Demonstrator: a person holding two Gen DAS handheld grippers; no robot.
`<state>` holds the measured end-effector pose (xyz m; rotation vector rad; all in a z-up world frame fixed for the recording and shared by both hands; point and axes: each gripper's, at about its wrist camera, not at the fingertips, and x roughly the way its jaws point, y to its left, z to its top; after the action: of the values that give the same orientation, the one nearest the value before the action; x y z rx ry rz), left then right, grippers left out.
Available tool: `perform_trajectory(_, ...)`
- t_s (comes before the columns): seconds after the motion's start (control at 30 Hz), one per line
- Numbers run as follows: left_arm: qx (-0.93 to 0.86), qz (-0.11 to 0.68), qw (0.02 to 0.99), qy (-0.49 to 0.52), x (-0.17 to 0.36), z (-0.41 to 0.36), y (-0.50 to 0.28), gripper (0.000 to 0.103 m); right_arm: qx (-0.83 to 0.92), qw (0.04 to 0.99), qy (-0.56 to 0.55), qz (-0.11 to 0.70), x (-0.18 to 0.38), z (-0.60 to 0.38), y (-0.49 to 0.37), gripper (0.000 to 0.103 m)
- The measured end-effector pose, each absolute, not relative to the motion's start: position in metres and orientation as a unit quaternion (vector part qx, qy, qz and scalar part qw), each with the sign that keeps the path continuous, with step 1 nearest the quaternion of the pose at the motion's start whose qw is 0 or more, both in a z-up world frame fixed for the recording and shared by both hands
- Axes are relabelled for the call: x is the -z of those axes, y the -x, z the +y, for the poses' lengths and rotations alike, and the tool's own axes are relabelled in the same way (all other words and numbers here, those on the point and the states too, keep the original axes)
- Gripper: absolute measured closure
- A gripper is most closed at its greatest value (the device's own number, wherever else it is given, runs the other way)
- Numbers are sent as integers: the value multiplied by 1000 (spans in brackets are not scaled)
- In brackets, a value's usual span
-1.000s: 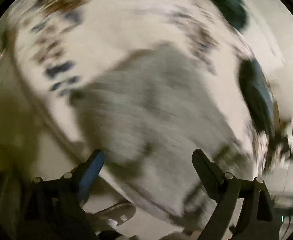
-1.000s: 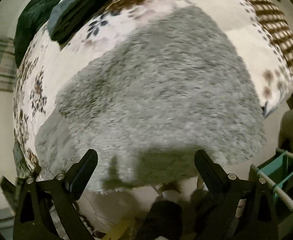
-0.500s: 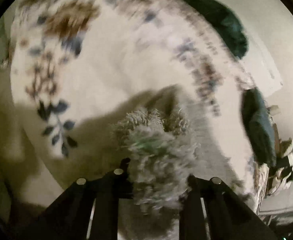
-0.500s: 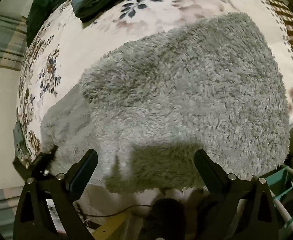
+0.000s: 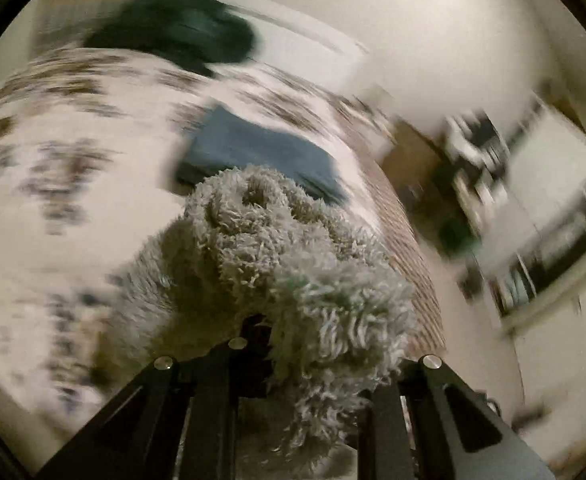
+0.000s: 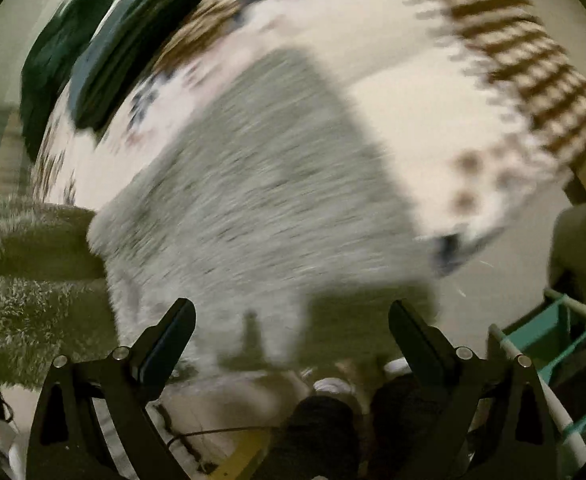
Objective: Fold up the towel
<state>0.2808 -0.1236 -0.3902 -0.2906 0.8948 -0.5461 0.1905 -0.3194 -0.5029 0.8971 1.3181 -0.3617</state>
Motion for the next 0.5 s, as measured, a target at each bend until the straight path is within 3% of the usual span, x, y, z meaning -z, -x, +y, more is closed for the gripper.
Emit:
perform_trajectory(0.27, 321, 553, 768, -18, 485, -281, -253, 85, 249, 667, -429, 555, 497, -413, -110, 4)
perform_trajectory(0.37, 327, 576, 748, -32, 491, -286, -243, 52, 262, 661, -438, 551, 499, -434, -89, 4)
perform_trajectory(0.4, 340, 581, 739, -21, 486, -282, -241, 27, 262, 660, -440, 549, 500, -441, -85, 4)
perform_trajectory(0.43, 347, 584, 733, -9, 480, -277, -246, 12, 261, 660, -443, 548, 501, -443, -86, 4)
perform_trajectory(0.5, 358, 588, 725, 8, 466, -266, -245, 11, 252, 661, -449, 545, 503, -453, -86, 4)
